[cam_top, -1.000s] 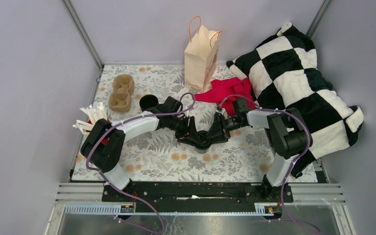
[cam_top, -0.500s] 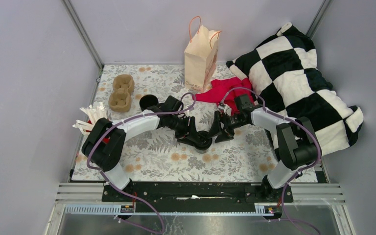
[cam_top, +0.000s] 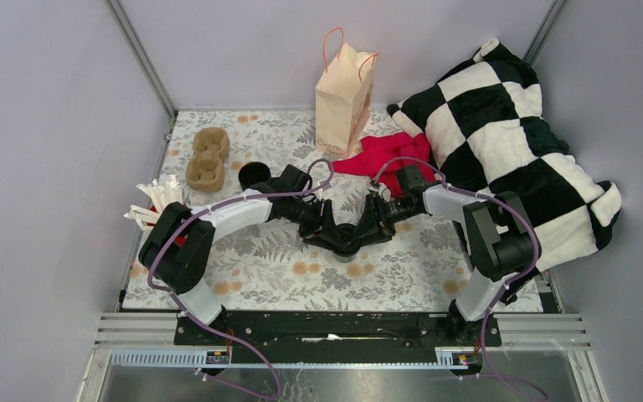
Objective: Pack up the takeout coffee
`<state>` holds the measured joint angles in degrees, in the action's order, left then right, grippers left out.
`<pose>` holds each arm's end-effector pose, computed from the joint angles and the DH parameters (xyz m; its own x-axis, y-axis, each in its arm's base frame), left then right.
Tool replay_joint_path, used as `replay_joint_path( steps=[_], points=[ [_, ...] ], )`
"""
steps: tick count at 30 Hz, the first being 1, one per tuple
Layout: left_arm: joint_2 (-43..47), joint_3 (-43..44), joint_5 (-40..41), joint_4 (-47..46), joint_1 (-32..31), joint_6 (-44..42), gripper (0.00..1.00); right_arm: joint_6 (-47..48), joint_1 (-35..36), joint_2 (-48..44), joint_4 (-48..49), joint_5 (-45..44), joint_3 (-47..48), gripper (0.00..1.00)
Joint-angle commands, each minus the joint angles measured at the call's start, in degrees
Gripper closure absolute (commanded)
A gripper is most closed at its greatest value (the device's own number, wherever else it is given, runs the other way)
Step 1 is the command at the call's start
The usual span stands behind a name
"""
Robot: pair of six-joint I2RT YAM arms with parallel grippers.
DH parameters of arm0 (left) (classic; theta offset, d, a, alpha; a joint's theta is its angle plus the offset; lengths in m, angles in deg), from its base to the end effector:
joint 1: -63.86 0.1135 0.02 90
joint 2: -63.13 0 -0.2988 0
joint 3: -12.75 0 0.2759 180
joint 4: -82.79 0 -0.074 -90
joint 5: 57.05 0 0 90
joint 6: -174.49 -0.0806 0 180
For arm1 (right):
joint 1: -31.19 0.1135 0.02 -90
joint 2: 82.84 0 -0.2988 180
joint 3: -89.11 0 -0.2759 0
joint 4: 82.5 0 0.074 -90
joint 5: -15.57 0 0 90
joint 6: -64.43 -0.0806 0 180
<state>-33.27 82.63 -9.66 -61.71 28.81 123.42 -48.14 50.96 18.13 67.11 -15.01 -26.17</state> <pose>0.2656 -0.2530 0.1695 -0.9914 0.1306 0.0107 0.0768 0.6455 -0.7599 0.3012 0.1820 0.1381 -0.9871 -0.1473 -0.0628 -0.1240 0.4546 0.8820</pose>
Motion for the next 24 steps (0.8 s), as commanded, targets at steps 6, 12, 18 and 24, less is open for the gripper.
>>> replay_joint_path(
  steps=[6,12,18,24],
  points=[
    [-5.44,-6.28,21.17,6.88,-0.11,-5.84,0.55,6.27,2.11,-1.58,-9.17,-35.56,-2.04,0.39],
    [-5.31,-4.72,20.65,7.42,-0.10,-6.05,0.55,8.41,2.35,-9.45,-11.80,-13.41,5.08,0.13],
    [-5.42,-4.16,20.88,7.71,-0.11,-6.45,0.55,10.73,4.59,-6.38,-11.78,-9.24,5.32,0.12],
    [-5.65,-3.88,20.98,7.72,-0.11,-6.33,0.55,10.88,5.63,-2.73,-11.08,-10.54,2.52,0.16]
  ],
)
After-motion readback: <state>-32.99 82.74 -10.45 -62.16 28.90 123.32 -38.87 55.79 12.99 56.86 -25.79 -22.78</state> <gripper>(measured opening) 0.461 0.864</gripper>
